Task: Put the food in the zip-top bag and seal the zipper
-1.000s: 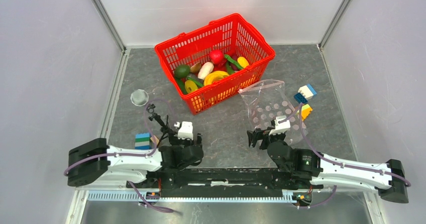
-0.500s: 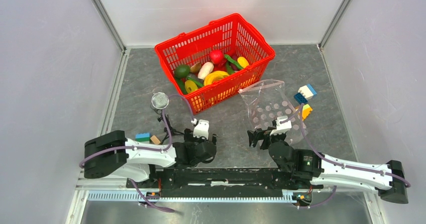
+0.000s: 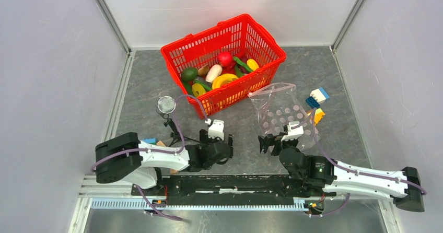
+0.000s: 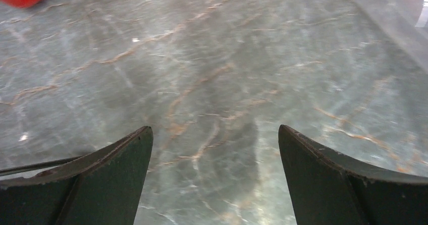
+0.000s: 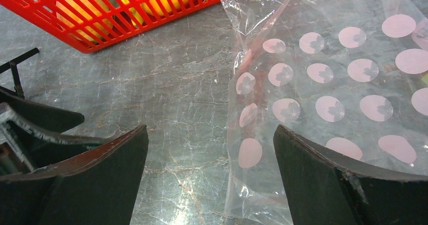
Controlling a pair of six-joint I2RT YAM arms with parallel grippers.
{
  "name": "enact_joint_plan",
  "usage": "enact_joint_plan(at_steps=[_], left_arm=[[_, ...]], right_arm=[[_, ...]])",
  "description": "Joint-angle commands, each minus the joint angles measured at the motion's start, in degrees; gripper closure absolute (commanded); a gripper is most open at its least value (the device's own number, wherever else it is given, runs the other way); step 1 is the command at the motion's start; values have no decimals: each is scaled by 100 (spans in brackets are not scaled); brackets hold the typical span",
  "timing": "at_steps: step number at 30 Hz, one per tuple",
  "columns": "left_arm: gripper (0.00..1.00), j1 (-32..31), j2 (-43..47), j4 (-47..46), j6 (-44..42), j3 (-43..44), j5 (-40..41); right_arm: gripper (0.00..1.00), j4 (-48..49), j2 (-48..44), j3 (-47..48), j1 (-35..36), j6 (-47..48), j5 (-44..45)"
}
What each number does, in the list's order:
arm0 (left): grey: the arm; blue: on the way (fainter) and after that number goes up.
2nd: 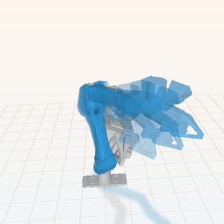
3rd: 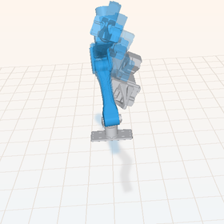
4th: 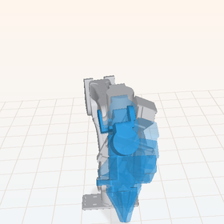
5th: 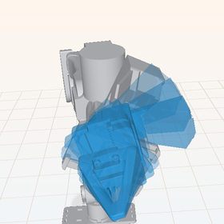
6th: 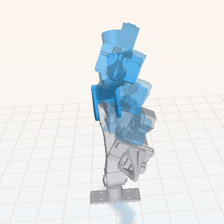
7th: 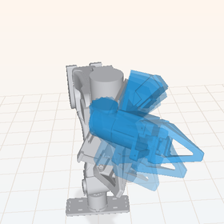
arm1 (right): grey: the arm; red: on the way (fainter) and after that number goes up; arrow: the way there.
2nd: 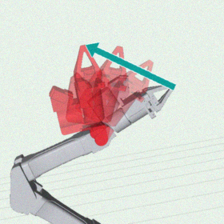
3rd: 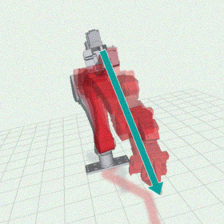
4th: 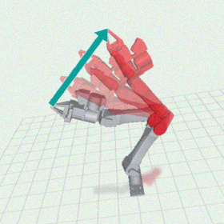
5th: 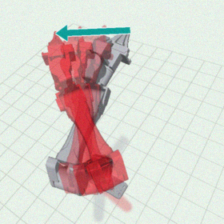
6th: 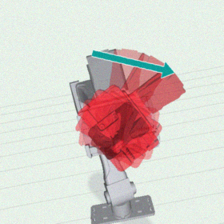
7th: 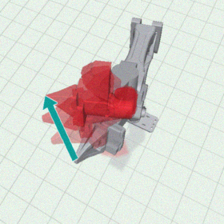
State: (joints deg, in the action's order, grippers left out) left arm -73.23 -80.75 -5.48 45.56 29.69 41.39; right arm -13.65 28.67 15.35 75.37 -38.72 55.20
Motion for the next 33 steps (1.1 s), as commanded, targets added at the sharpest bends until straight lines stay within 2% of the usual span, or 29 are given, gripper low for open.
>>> enact_joint_plan(at_steps=[1, 8, 24, 33], left_arm=[[0, 294, -1, -316, -39, -334, 204], [0, 588, 177, 244, 786, -786, 421], [0, 2134, 707, 217, 665, -1271, 104], [0, 2630, 985, 323, 848, -1273, -69]], right_arm=[[2, 110, -62, -73, 12, -38, 123], [2, 234, 78, -74, 12, -8, 59], [2, 383, 254, -45, 12, 56, -88], [2, 319, 177, -57, 16, 54, -87]])
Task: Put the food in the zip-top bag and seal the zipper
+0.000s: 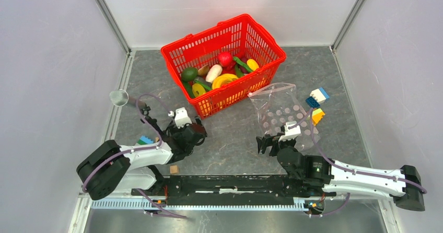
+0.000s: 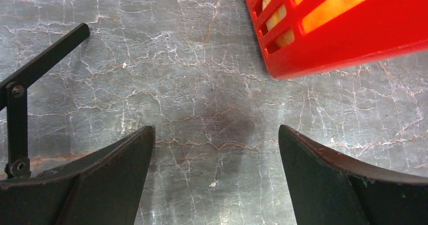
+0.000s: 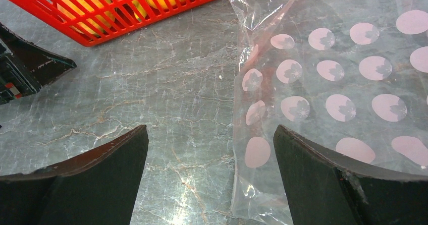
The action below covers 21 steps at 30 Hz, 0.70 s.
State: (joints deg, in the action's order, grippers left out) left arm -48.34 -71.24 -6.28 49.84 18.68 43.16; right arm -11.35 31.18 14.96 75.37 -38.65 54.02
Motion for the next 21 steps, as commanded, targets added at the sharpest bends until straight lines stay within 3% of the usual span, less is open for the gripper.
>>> enact_joint_plan(at_steps=[1, 5, 10, 15, 21], left_arm=[[0, 140, 43, 321, 289, -180, -313], [0, 87, 30, 30, -243, -118, -702], [0, -137, -124, 51, -223, -4, -640], [0, -653, -300, 40, -737, 428, -656], [0, -1141, -160, 232, -474, 523, -566]], right_arm=[[2, 89, -76, -22, 12, 43, 28], [2, 150, -51, -29, 13, 69, 47], [2, 173, 27, 7, 12, 103, 47], [2, 186, 52, 8, 12, 126, 54], [2, 133, -11, 19, 12, 131, 55]])
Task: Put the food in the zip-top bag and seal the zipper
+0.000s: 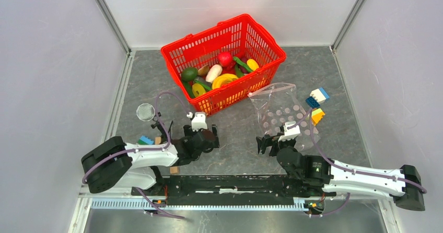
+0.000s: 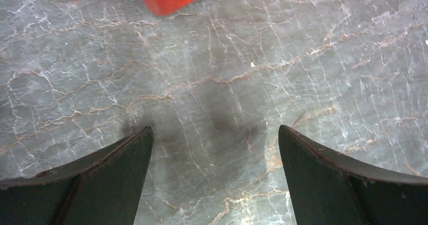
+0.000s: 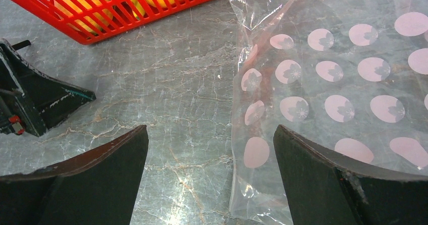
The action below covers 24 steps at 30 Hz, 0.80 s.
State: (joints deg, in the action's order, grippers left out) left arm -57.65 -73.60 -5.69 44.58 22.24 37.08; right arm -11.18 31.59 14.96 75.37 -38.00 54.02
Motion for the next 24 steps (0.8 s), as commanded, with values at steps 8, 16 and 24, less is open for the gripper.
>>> enact_joint_plan(at_steps=[8, 16, 24], left_arm=[[0, -1145, 85, 1929, 1511, 482, 1075], [0, -1911, 86, 2052, 2087, 459, 925], [0, -2068, -24, 2910, 3211, 222, 1162]], right_arm=[[2, 173, -33, -5, 17, 83, 2], [2, 192, 24, -22, 12, 70, -37], [2, 223, 8, -59, 12, 79, -49]])
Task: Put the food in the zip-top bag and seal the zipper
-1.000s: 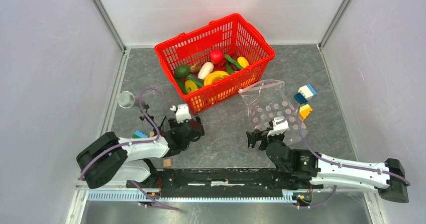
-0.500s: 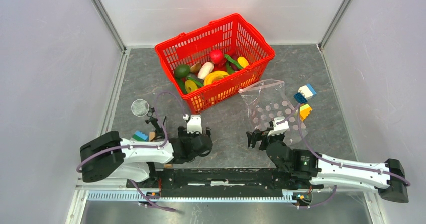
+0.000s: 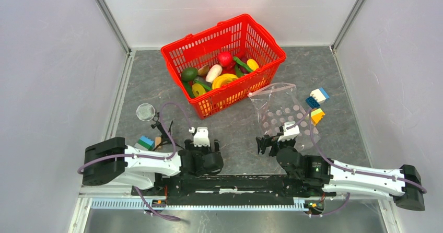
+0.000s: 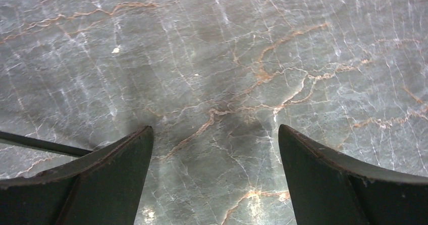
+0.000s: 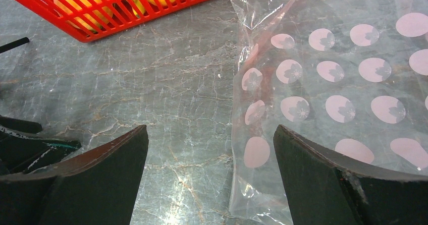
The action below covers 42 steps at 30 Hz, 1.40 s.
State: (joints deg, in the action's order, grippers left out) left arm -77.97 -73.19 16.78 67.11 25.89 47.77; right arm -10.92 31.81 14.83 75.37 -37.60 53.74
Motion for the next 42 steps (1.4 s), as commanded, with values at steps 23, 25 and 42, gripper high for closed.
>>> enact_joint_plan(at_steps=[23, 25, 42], left_arm=[[0, 224, 409, 1944, 2349, -379, 762], [0, 218, 381, 2134, 2034, -127, 786], [0, 435, 1330, 1725, 1007, -154, 968]], right_arm=[[2, 22, -177, 10, 12, 123, -57], [2, -6, -208, 101, 12, 280, -147], [2, 162, 100, 401, 17, 582, -521]])
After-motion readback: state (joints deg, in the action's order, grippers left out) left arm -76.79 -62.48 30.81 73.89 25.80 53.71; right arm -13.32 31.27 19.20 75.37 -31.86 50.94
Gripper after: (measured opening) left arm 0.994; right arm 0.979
